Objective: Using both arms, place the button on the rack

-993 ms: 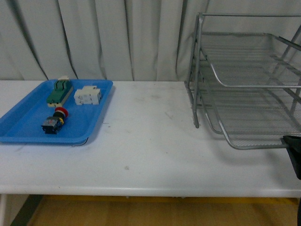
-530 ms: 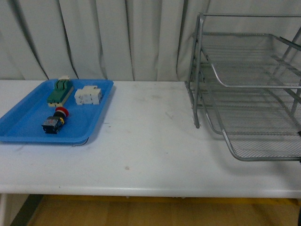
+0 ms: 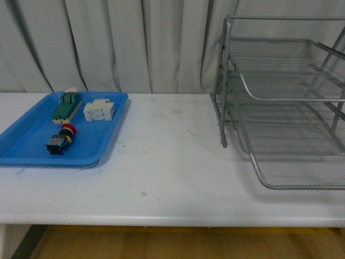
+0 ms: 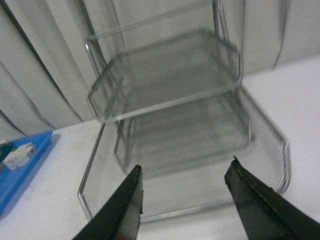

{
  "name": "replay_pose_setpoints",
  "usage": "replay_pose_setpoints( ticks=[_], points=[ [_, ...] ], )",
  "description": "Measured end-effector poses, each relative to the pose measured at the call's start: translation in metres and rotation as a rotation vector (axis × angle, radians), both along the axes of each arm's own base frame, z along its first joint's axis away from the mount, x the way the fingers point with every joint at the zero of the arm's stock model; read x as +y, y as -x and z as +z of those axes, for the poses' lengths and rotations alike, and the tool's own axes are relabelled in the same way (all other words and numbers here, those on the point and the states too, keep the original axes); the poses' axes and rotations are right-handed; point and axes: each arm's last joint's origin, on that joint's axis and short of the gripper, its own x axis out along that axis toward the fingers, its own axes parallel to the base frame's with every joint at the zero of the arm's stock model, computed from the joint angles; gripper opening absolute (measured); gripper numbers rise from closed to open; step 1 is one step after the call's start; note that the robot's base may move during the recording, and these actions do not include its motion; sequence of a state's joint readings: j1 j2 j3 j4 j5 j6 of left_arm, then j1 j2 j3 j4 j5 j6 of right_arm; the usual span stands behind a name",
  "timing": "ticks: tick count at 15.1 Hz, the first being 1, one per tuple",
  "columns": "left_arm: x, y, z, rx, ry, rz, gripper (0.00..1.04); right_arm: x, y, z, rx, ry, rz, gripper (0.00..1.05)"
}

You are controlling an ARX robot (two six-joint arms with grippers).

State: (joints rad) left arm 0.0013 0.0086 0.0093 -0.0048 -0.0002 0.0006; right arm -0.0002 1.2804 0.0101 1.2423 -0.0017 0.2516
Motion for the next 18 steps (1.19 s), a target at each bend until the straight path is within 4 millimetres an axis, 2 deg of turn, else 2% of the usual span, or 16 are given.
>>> replay_pose_setpoints(
  ticks=[1, 4, 7, 18],
  points=[
    [0.000, 0.000, 0.000, 0.000, 0.000, 0.000, 0.98, 0.000, 0.004, 0.009, -0.037, 0.120, 0.000, 0.42],
    [0.000, 0.000, 0.000, -0.002, 0.000, -0.001, 0.98, 0.000, 0.016, 0.020, -0.039, 0.227, 0.000, 0.03],
    [0.000, 0.000, 0.000, -0.002, 0.000, -0.001, 0.98, 0.000, 0.032, 0.027, -0.019, 0.245, 0.003, 0.02],
    [0.000, 0.000, 0.000, -0.002, 0.000, -0.001, 0.98, 0.000, 0.055, 0.033, -0.046, 0.245, 0.000, 0.02]
  ],
)
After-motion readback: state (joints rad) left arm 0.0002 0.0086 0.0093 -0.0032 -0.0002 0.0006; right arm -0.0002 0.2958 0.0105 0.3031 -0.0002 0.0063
